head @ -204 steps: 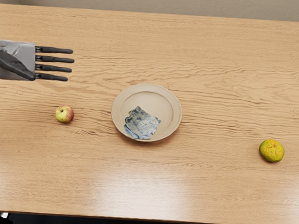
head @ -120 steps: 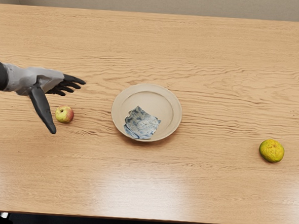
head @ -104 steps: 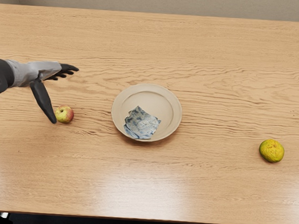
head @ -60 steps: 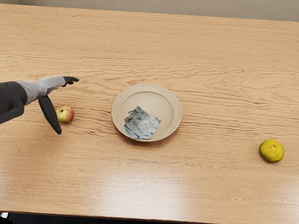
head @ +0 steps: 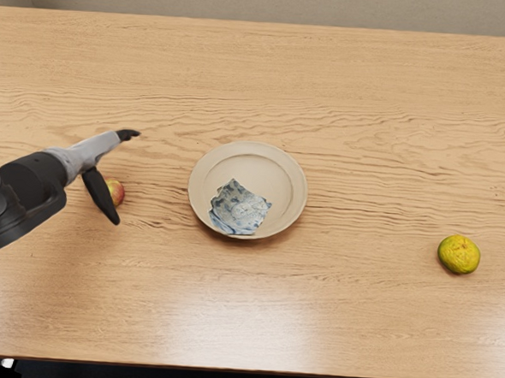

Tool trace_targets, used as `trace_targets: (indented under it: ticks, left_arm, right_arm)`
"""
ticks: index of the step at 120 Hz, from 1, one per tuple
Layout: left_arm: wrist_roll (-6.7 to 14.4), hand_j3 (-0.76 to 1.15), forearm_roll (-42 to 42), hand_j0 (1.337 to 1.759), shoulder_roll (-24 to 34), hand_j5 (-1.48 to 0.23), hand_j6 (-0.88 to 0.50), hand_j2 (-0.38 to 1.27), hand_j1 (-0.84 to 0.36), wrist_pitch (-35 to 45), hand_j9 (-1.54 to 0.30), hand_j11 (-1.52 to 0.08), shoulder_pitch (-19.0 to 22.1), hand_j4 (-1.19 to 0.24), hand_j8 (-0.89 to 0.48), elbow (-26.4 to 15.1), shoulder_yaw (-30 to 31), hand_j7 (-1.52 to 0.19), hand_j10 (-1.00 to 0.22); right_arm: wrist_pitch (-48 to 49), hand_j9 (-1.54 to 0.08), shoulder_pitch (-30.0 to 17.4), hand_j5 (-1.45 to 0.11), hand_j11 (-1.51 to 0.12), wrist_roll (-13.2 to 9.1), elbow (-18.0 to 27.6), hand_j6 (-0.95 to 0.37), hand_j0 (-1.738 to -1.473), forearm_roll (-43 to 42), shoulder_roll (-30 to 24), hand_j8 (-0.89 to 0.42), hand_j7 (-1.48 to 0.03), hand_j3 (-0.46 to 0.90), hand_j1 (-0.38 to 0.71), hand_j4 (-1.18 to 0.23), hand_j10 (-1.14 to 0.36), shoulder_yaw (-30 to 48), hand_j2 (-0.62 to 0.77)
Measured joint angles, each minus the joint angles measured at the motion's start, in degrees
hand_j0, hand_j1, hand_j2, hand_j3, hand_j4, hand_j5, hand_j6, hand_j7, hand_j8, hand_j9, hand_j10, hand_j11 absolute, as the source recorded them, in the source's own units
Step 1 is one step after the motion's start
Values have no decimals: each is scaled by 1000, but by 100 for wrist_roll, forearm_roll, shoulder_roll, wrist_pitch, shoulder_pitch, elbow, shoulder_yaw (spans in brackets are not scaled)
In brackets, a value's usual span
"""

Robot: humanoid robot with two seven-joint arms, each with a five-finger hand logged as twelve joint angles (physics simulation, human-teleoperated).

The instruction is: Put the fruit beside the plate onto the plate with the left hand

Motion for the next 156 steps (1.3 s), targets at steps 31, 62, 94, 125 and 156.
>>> trace_targets:
  ticks: [31, 62, 94, 125, 156]
  left_arm:
    - [0, 0, 123, 1658, -321, -89, -73, 17, 270, 420, -88, -88, -8, -72, -73, 281, 349, -88, -71]
    - [0, 0, 123, 1658, -272, -220, -174, 37, 149, 467, -219, -219, -3, -173, -174, 306, 428, -220, -172]
    - [0, 0, 130, 1658, -174, -317, -249, 52, 60, 484, -317, -317, 77, -248, -249, 403, 437, -317, -248]
    - [0, 0, 134, 1658, -218, -411, -320, 67, -26, 524, -410, -410, 102, -319, -320, 402, 444, -410, -319]
    - [0, 0, 139, 1658, -156, -476, -370, 77, -86, 620, -475, -475, 125, -369, -370, 309, 443, -475, -369]
  right_arm:
    - [-4, 0, 2, 0, 0, -1, -2, 0, -1658, -3, 0, 0, 0, 0, -349, 0, 0, -1, 0]
    - [-4, 0, 5, 0, 0, -1, -6, 0, -1658, -4, 0, 0, 0, 0, -349, 0, 0, -2, 0]
    - [1, 0, 51, 0, 0, -1, -2, 0, -1658, -4, 0, 0, 0, 0, -349, 0, 0, -7, 0]
    - [1, 0, 84, 0, 0, -1, 0, 0, -1658, -4, 0, 0, 0, 0, -349, 0, 0, -7, 0]
    - [2, 0, 125, 0, 0, -1, -3, 0, -1658, -4, 0, 0, 0, 0, -349, 0, 0, -7, 0]
